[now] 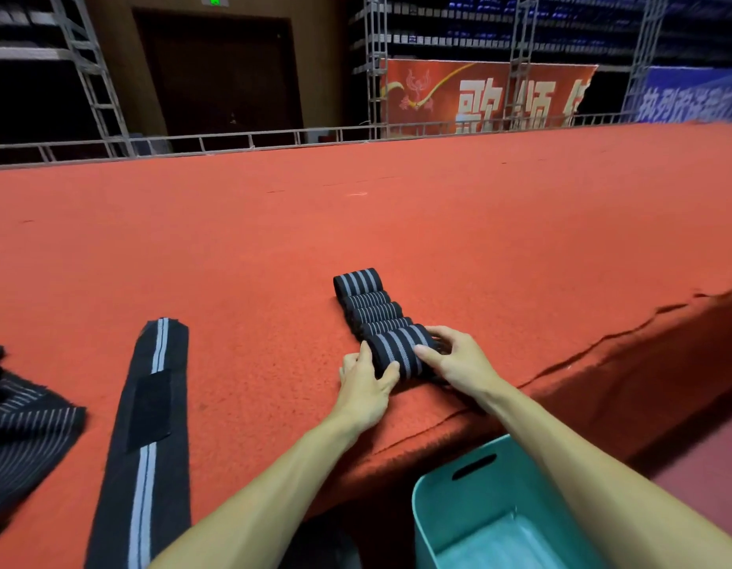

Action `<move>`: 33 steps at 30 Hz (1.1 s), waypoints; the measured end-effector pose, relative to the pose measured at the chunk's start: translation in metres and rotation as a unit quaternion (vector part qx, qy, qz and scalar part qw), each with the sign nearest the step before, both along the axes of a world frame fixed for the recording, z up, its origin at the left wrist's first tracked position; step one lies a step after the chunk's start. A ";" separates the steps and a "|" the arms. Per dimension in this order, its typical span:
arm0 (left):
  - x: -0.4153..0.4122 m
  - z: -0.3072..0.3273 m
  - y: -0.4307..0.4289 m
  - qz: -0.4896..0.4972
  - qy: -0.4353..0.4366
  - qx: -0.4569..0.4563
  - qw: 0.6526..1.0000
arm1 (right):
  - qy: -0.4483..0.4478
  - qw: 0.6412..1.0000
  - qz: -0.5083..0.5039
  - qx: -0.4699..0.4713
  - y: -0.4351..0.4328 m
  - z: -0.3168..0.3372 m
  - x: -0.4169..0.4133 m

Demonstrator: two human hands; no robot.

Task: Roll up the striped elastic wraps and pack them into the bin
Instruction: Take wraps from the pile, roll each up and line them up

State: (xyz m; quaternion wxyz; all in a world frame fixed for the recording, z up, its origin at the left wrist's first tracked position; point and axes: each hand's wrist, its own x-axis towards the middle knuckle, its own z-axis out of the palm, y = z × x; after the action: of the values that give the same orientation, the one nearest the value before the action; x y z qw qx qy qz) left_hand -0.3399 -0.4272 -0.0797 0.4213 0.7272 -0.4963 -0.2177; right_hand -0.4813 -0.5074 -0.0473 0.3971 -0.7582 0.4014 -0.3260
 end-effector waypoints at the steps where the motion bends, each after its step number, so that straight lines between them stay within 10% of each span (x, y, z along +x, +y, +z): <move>1: 0.002 0.003 0.000 -0.011 0.007 0.003 1.000 | 0.021 1.000 -0.008 -0.011 -0.001 0.002 0.001; 14: 0.101 0.073 0.124 -0.015 -0.066 -0.022 0.997 | 0.171 0.954 -0.016 -0.245 0.077 0.043 0.079; 33: 0.276 0.016 0.350 0.245 -0.123 -0.001 0.962 | 0.196 0.896 0.313 -0.248 0.223 0.036 0.318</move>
State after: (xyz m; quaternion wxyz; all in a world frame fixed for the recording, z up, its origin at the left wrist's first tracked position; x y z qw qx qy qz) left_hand -0.0634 -0.0770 -0.0638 0.3980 0.8472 -0.3516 -0.0159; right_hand -0.1634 -0.2841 -0.0117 0.1911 -0.9670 0.1194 -0.1189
